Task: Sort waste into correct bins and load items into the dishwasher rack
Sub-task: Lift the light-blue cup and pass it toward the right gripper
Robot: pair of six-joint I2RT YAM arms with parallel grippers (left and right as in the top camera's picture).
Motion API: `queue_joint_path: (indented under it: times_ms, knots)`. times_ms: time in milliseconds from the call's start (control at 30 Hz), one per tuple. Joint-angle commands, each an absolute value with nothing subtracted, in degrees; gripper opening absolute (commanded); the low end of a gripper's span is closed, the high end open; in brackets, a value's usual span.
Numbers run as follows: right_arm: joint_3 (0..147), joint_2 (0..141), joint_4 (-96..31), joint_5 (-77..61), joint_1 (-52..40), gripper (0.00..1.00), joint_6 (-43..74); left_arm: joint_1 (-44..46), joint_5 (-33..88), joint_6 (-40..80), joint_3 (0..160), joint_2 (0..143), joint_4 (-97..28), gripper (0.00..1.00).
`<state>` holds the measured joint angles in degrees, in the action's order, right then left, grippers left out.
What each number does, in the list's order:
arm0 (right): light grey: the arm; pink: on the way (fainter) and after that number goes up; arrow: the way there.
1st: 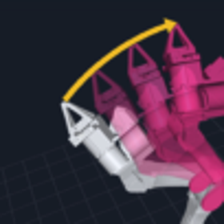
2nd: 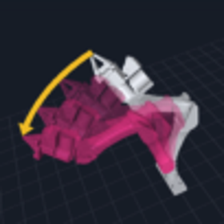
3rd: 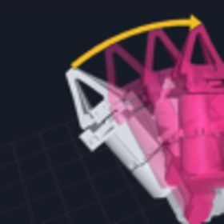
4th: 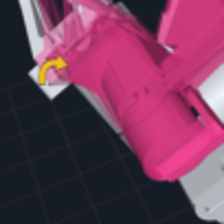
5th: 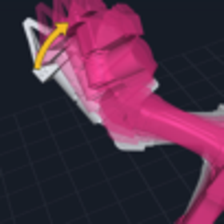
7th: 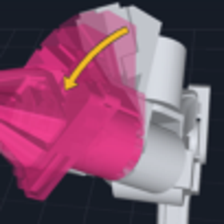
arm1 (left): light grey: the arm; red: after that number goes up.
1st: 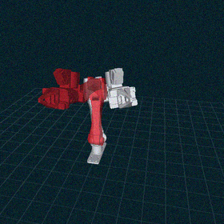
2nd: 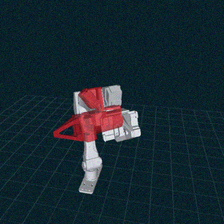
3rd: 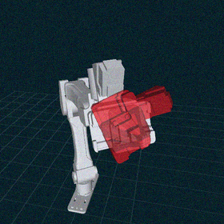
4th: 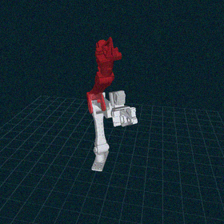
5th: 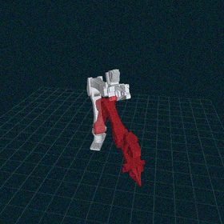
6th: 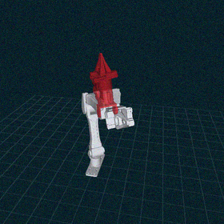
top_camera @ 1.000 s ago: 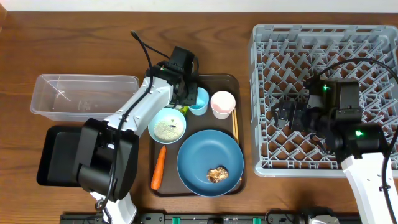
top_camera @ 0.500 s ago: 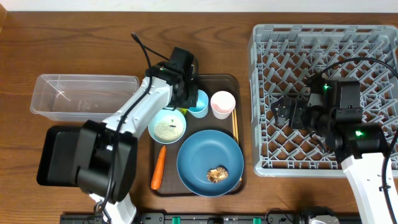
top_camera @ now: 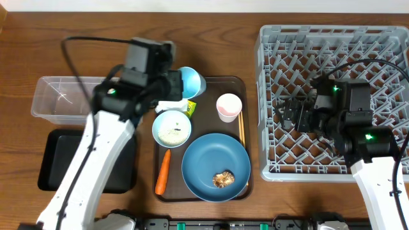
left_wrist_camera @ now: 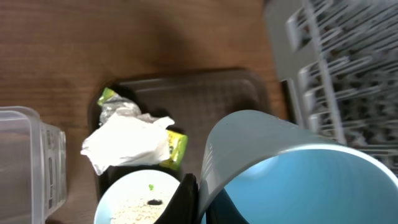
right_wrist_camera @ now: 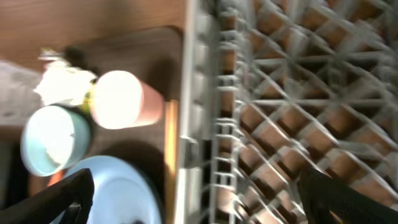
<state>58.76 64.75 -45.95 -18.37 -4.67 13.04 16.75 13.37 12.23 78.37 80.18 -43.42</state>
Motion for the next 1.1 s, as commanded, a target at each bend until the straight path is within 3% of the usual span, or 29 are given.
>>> queue_joint_path:
  times_ms: [0, 100, 333, 467, 1067]
  knots:
    - [59.7, 62.6, -42.9, -33.6, -3.4, 0.89, 10.2, 14.0, 25.6, 12.5, 79.2, 77.5, -43.1, 0.06]
    - [59.7, 60.5, -36.4, -44.8, -3.4, 0.95, 11.9, 10.7, 38.5, 12.6, 79.2, 76.5, -41.8, 0.06]
    - [59.7, 56.8, -21.2, -59.3, -3.5, 0.91, 19.2, 4.6, 69.8, 13.3, 79.2, 79.0, -36.5, 0.06]
    - [59.7, 56.9, -16.3, -59.6, -5.2, 0.91, 23.4, 4.3, 82.0, 16.3, 79.2, 81.3, -30.6, 0.06]
    - [59.7, 64.1, -3.2, -53.5, -18.3, 0.94, 22.1, 4.9, 90.0, 20.3, 79.2, 82.5, -27.7, 0.06]
